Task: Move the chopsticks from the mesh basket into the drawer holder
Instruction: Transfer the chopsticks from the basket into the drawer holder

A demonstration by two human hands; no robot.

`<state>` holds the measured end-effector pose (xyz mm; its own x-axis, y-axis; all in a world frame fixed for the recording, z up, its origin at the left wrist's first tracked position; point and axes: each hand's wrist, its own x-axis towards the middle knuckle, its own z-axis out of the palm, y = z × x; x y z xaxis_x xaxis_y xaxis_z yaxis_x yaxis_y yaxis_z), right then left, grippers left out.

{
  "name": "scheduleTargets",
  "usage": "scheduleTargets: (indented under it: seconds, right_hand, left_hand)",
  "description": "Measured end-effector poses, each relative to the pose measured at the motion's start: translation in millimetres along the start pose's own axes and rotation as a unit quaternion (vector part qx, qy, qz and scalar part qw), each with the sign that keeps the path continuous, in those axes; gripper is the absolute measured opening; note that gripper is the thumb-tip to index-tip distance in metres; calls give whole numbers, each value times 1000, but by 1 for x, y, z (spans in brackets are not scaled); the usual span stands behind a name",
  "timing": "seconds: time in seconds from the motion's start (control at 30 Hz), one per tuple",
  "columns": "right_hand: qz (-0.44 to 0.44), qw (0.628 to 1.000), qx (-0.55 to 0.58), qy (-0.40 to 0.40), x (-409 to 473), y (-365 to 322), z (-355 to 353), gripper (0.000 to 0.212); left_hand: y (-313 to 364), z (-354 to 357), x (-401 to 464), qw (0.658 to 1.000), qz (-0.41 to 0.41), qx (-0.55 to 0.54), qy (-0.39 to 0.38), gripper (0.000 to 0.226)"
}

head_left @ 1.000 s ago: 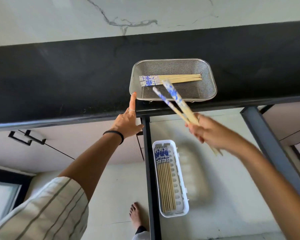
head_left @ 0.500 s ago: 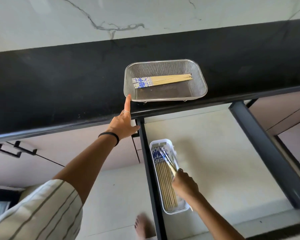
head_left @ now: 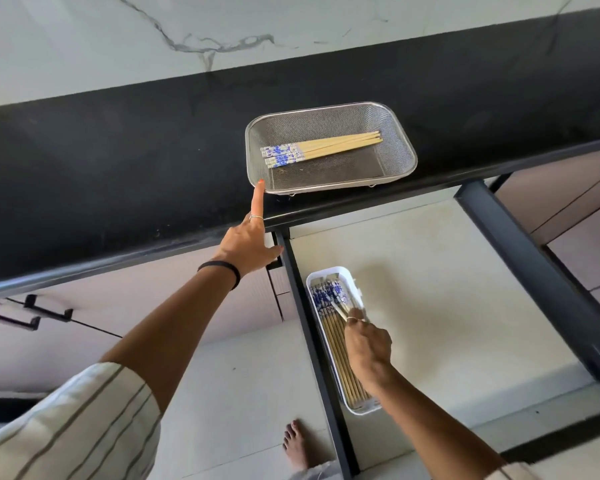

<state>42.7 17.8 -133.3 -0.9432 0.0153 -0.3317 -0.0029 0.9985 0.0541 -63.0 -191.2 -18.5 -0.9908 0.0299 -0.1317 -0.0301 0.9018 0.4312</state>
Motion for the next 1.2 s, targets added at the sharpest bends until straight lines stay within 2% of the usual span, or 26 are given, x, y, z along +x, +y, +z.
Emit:
scheduleTargets:
  seconds: [0.23,0.5,0.73,0.9,1.0,1.2]
  right_hand:
    - [-28,999,-34,31,-9,0,15,61]
    - [-25,1000,-7,3,-10,-1,26,72]
    - [-60,998,27,3,-17,0,36,57]
    - [-103,991,77,-31,-17,6,37,54]
    - [-91,988,115,-44,-19,6,39,46]
    - [-46,981,182,-56,-21,5,41,46]
  left_hand:
    - [-5,2,2,1000,20,-3,4,120]
    - [-10,5,5,999,33,7,15,120]
    - [-14,7,7,999,43,9,17,120]
    - [-16,7,8,999,45,14,12,121]
    - [-16,6,8,999,45,23,11,121]
    - [-14,4,6,999,41,14,3,120]
